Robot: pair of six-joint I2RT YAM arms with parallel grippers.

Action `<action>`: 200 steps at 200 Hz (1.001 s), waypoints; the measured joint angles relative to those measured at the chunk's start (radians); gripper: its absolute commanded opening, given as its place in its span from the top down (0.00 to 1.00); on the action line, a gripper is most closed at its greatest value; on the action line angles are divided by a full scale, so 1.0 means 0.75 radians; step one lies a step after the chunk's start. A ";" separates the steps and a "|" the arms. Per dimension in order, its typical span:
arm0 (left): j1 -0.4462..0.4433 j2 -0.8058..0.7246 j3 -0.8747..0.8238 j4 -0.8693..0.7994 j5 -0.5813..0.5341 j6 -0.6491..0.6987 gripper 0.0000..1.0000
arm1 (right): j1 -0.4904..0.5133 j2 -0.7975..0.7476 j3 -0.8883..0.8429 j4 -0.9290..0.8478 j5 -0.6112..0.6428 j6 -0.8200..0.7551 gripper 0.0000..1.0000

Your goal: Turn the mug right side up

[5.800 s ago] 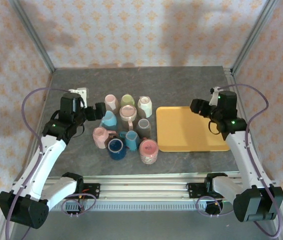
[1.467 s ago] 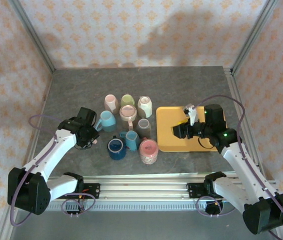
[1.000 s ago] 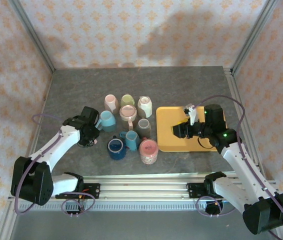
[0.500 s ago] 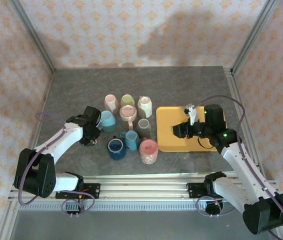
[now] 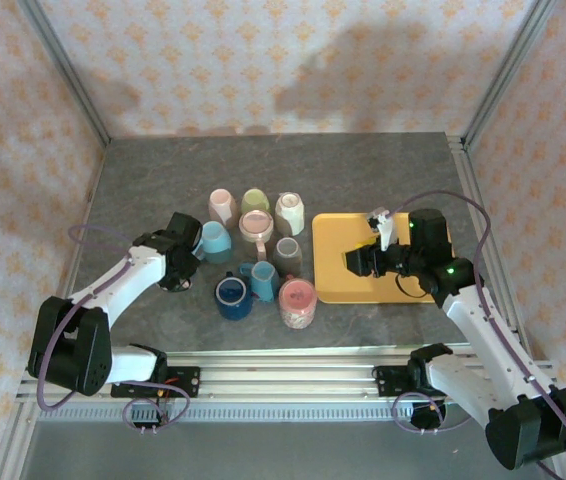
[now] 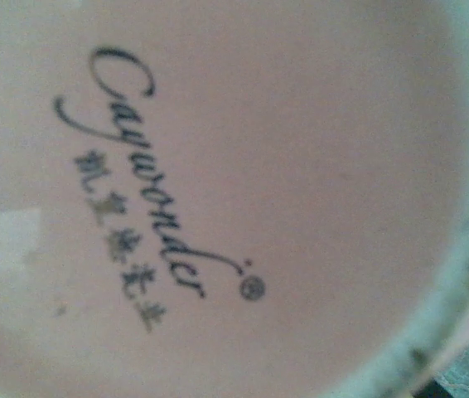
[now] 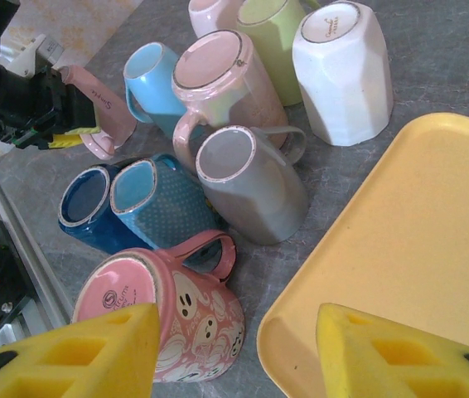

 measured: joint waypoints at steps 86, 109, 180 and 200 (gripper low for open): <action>0.026 0.000 -0.035 0.041 -0.003 0.014 0.97 | 0.000 -0.014 0.000 -0.001 0.001 0.011 0.47; 0.026 -0.006 -0.034 0.035 -0.002 0.016 1.00 | 0.000 -0.016 0.000 -0.001 0.001 0.028 0.48; 0.092 -0.150 0.045 -0.115 0.127 0.046 1.00 | 0.000 0.012 0.012 0.006 0.032 0.297 0.49; 0.114 -0.189 0.095 -0.149 0.178 0.050 1.00 | 0.000 0.025 0.014 0.029 0.036 0.417 0.49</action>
